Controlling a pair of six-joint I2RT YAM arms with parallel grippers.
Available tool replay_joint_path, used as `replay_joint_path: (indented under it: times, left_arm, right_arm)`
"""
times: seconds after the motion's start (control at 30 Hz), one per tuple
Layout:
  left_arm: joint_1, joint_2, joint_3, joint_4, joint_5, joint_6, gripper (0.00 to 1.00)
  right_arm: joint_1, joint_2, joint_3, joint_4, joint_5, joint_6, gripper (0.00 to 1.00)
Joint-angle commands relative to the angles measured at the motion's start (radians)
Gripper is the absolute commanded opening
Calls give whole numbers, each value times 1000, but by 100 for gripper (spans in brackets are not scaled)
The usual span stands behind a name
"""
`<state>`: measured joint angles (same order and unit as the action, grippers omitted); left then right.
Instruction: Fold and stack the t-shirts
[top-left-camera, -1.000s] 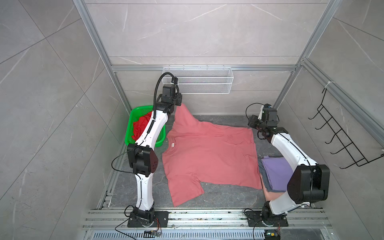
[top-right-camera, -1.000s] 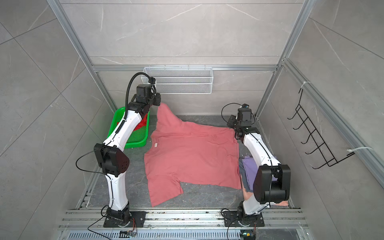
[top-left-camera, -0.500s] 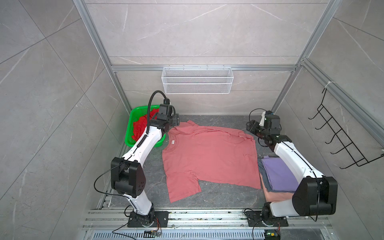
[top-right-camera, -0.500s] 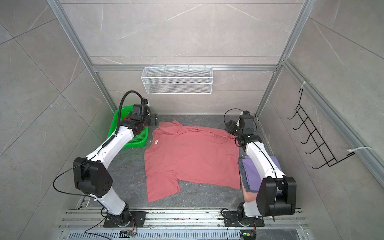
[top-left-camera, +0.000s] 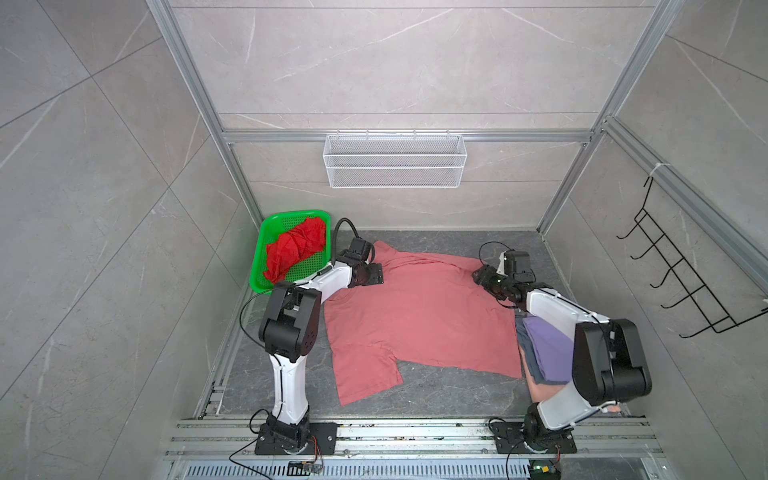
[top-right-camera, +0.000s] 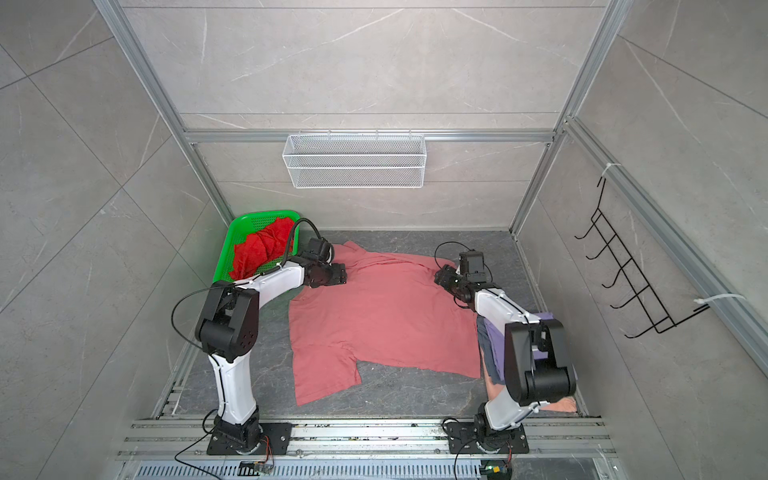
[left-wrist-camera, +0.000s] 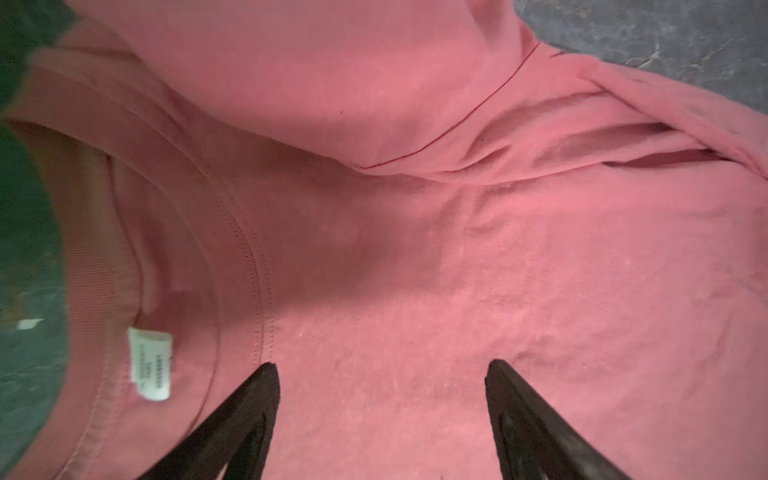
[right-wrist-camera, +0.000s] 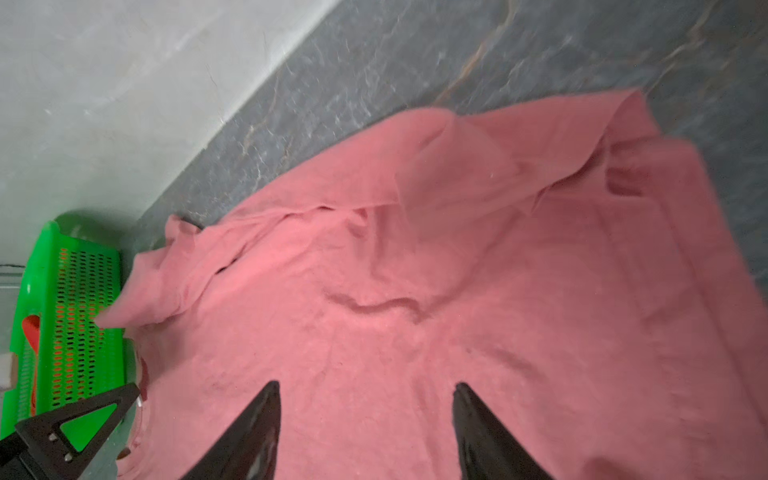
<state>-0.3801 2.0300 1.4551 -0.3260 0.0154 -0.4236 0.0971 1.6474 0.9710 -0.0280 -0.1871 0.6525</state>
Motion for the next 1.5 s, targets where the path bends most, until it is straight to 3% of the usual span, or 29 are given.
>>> replay_joint_path:
  times: [0.0,0.3,0.67,0.83,1.0,1.27,1.47]
  left_arm:
    - [5,30,53,63,42,-57,80]
    - [5,-8,-106,67,2,-110,77]
    - [-6,-276,-383,36,31,-170,74]
    - [-12,-337,-269,-27,15,-91,74]
    - [-9,-205,-10,-102,-23,37,74]
    - [-7,63,251,-45,71,46,78]
    - [-4,128,271,-27,76,5,80]
  right_arm:
    - [24,82,40,36,-35,12,65]
    - [43,153,36,-35,-46,-44,62]
    - [42,-29,-84,-132,-23,-111,62]
    - [40,-71,2,-202,29,-163,64]
    - [39,11,134,-203,31,-175,64]
    - [47,202,264,-113,-22,-57,70]
    - [59,288,269,-90,-33,-27,71]
